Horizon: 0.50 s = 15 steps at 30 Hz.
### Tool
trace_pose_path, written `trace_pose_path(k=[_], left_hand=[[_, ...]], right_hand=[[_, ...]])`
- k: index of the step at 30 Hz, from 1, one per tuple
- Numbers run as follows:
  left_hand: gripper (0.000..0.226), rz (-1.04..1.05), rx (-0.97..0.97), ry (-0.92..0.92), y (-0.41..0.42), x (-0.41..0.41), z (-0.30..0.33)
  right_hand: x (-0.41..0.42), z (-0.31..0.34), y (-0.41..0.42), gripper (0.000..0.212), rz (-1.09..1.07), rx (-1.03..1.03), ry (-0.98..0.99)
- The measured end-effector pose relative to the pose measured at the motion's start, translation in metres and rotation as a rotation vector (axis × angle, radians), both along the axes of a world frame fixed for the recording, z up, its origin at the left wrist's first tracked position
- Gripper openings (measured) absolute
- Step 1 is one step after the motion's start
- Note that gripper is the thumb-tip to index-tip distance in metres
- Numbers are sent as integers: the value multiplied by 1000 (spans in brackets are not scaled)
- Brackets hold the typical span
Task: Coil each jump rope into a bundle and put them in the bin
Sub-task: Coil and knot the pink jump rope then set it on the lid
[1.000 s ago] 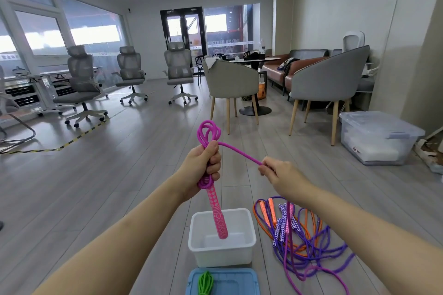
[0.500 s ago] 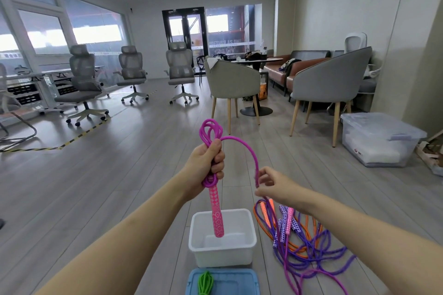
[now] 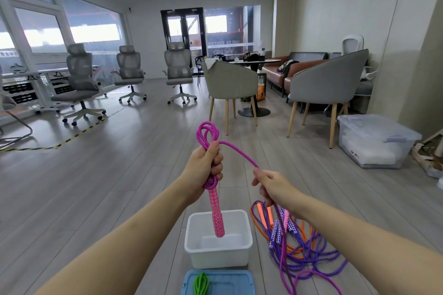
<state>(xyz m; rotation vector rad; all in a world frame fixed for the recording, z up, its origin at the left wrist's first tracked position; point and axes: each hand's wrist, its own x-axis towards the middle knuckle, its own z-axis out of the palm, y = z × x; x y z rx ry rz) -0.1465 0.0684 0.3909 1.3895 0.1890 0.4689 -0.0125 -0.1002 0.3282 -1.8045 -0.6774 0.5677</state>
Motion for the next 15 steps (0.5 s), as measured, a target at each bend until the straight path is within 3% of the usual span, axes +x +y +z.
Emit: trace_pose_path(k=[2,5,11,15], left_hand=[[21,14,1,-2,1,0,-1],[19,16,28,2,0,2,-4],[17,14,81,19,-9,7,-10],[21,0,130,32,-17,6,-10]], right_hand=[[1,4,2,33,-104,28,-44],[-4,10,11,8,-217,216,75],[-37,26,24,9,-219,484,15],[-43,29,28,23,-235,486,-4]])
